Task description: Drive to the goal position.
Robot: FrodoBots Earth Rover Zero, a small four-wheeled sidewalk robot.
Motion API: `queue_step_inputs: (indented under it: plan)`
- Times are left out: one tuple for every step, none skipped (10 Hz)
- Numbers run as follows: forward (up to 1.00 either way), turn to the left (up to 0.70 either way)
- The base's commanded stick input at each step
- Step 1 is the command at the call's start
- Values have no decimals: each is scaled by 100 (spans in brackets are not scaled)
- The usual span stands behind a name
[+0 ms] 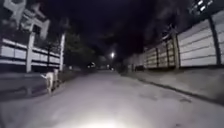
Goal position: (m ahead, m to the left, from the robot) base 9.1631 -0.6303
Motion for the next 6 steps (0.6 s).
queue_step_inputs:
  plan:
    - [70, 0]
    - [70, 0]
    - [70, 0]
    - [70, 0]
    - [70, 0]
    - [70, 0]
